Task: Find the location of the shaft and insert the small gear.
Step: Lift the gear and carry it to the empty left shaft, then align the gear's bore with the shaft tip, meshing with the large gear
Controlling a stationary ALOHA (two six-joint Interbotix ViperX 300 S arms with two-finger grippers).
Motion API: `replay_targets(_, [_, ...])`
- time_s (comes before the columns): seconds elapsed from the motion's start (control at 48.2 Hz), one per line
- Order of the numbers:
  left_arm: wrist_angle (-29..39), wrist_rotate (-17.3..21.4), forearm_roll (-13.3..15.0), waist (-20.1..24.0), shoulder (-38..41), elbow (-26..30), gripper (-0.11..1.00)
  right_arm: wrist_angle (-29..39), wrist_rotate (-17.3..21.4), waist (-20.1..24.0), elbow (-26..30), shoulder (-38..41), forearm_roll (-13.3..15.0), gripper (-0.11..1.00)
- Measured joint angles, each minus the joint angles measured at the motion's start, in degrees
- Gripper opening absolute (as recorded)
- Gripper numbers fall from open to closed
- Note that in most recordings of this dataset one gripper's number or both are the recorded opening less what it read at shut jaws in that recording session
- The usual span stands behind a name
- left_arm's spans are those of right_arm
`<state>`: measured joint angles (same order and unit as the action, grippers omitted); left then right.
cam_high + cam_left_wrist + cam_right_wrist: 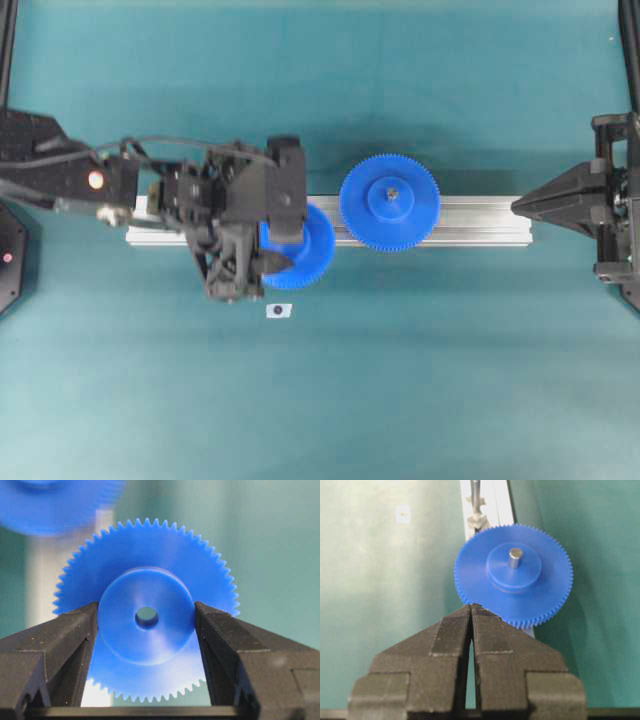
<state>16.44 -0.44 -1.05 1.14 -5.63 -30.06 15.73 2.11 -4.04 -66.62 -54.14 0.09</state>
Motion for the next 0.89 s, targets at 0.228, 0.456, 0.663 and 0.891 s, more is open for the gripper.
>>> replay_targets(0.228, [0.18, 3.52, 0.0, 1.85, 0.35, 0.0, 0.64, 0.0, 0.0, -0.09, -0.09, -0.26, 0.0, 0.05])
replay_targets(0.456, [0.0, 3.87, 0.0, 2.72, 3.52, 1.23, 0.64, 0.0, 0.0, -0.09, -0.26, -0.26, -0.09, 0.05])
replay_targets(0.663, [-0.44, 3.87, 0.0, 2.9, 6.06, 2.72, 0.64, 0.0, 0.0, -0.09, -0.44, -0.35, -0.09, 0.05])
replay_targets(0.891, [-0.88, 4.04, 0.09, 3.25, 7.38, 3.34, 0.64, 1.85, 0.0, -0.09, -0.44, -1.32, -0.09, 0.05])
